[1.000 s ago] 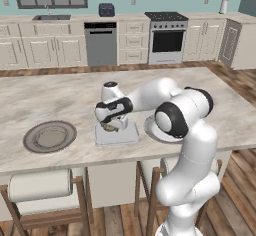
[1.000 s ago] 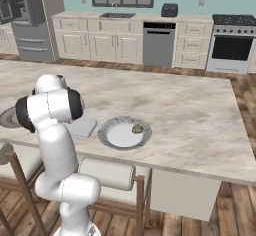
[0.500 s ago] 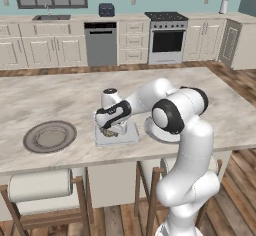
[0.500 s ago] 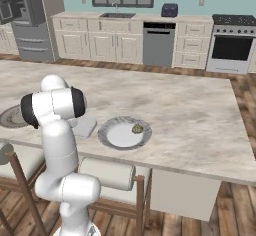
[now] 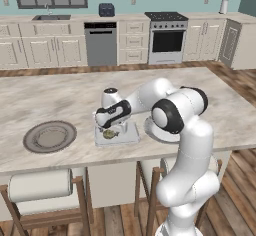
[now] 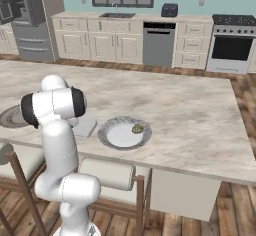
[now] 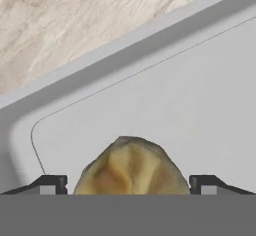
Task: Place two dumplings into each of the tupperware containers and then place the containers in the fridge.
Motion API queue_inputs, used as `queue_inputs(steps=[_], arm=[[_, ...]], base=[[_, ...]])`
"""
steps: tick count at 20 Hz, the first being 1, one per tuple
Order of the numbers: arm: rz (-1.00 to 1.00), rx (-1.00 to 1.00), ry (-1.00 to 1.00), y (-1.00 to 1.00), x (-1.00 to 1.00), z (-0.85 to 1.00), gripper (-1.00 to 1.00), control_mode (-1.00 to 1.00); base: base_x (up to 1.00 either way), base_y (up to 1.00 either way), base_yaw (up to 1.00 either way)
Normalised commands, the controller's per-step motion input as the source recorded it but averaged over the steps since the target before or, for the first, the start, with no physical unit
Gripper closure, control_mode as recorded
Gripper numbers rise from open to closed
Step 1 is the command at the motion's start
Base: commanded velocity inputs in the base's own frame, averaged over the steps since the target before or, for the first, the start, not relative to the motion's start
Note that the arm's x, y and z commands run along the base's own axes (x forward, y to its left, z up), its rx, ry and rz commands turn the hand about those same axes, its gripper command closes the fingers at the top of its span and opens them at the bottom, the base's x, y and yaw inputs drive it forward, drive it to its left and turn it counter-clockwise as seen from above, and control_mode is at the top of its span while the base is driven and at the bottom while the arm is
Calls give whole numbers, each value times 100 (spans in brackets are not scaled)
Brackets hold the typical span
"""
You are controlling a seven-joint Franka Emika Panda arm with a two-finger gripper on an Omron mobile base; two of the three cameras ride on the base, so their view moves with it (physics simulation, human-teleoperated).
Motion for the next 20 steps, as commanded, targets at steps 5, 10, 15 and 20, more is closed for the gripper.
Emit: queue_inputs(steps=[5, 10, 15, 20], arm=[[4, 1, 0, -14, 7, 29, -100, -100], [0, 2, -1, -65, -27, 35, -100, -100], [0, 0, 0, -95, -32, 10, -100, -100], [0, 0, 0, -97, -12, 0, -100, -100]], base=[[0, 0, 0], [0, 0, 0], [0, 0, 0], [0, 0, 0]])
